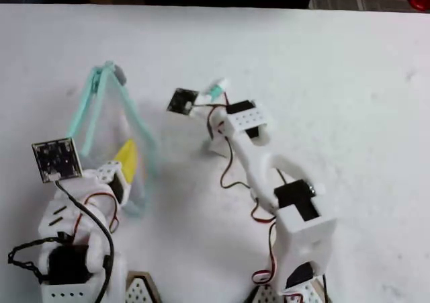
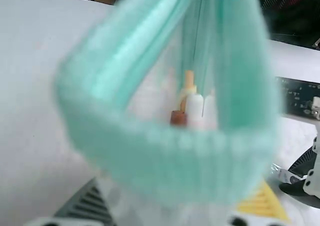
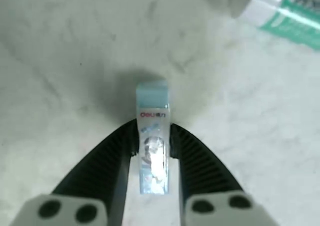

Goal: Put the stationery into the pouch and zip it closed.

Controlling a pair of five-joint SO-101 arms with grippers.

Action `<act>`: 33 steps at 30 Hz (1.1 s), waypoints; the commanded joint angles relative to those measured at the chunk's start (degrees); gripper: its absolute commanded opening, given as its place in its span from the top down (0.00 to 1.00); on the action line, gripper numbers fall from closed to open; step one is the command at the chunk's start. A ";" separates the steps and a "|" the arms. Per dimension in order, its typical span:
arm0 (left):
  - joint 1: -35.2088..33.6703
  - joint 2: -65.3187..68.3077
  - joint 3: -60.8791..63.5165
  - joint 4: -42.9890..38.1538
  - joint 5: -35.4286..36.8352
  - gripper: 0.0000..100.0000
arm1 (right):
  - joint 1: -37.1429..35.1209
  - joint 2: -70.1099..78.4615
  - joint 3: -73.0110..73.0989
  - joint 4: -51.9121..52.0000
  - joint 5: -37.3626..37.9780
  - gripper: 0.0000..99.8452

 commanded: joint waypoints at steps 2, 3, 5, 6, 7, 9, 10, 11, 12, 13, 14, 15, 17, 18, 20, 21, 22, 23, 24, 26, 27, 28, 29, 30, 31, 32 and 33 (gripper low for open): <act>-0.13 -0.48 -0.26 -1.49 0.70 0.76 | 0.13 1.27 -2.64 1.63 -3.08 0.97; -0.13 -0.48 -0.26 -1.49 0.70 0.76 | -0.04 1.54 -3.25 2.86 -2.29 0.94; -0.13 -0.48 -0.26 -1.49 0.70 0.76 | -0.13 2.15 -4.04 4.09 -1.85 0.89; -0.13 -0.48 -0.26 -1.49 0.70 0.76 | -0.04 2.51 -4.48 4.18 -1.85 0.87; -0.13 -0.48 -0.26 -1.49 0.70 0.76 | 0.13 2.59 -4.84 4.26 -1.93 0.85; -0.04 -0.48 -0.26 -1.49 0.70 0.76 | 0.04 2.33 -5.10 4.18 -2.73 0.85; -0.04 -0.48 -0.26 -1.49 0.70 0.76 | -0.22 2.15 -5.27 4.09 -4.22 0.85; -0.04 -0.48 -0.26 -1.49 0.70 0.76 | -0.31 2.15 -5.98 4.26 -5.63 0.85; -0.04 -0.48 -0.26 -1.49 0.70 0.76 | -0.75 2.15 -6.95 4.35 -7.12 0.85; -0.04 -0.48 -0.26 -1.49 0.70 0.76 | -0.84 2.51 -7.82 4.44 -8.62 0.85; -0.04 -0.48 -0.26 -1.49 0.70 0.76 | -0.75 2.68 -8.53 4.44 -9.76 0.85; -0.04 -0.48 -0.26 -1.49 0.70 0.76 | -0.75 2.68 -8.79 4.44 -10.46 0.85; -0.04 -0.48 -0.26 -1.49 0.70 0.76 | -0.75 2.68 -8.79 4.44 -10.81 0.85; -0.04 -0.48 -0.26 -1.49 0.70 0.76 | -0.92 2.68 -8.79 4.44 -10.81 0.85; -0.04 -0.48 -0.26 -1.49 0.70 0.76 | -1.27 2.68 -8.97 4.44 -10.81 0.85; -0.04 -0.48 -0.26 -1.49 0.70 0.76 | -1.27 2.68 -9.05 4.18 -10.90 0.85; -0.04 -0.48 -0.26 -1.49 0.70 0.76 | -1.54 2.68 -9.14 4.09 -10.81 0.85; -0.04 -0.48 -0.26 -1.49 0.70 0.76 | -1.63 2.68 -9.14 4.09 -10.73 0.85; -0.04 -0.48 -0.26 -1.49 0.70 0.76 | -1.80 2.68 -9.14 4.09 -10.73 0.85; -0.04 -0.48 -0.26 -1.49 0.70 0.76 | -2.07 2.77 -9.05 4.09 -10.73 0.84; -0.04 -0.48 -0.26 -1.49 0.70 0.76 | -2.15 2.77 -9.05 4.09 -10.81 0.84; -0.04 -0.48 -0.26 -1.49 0.70 0.76 | -2.15 2.77 -9.05 4.09 -10.81 0.84; -0.04 -0.48 -0.26 -1.49 0.70 0.76 | -2.15 2.77 -9.05 4.09 -10.81 0.83; -0.04 -0.48 -0.26 -1.49 0.70 0.76 | -2.15 2.77 -9.05 4.09 -11.08 0.81; -0.04 -0.48 -0.26 -1.49 0.70 0.76 | -2.15 2.77 -9.05 4.09 -11.16 0.79; -0.04 -0.48 -0.26 -1.49 0.70 0.76 | -2.15 2.77 -8.97 4.09 -11.16 0.78; -0.04 -0.48 -0.26 -1.49 0.70 0.76 | -2.15 2.77 -8.97 4.09 -11.16 0.78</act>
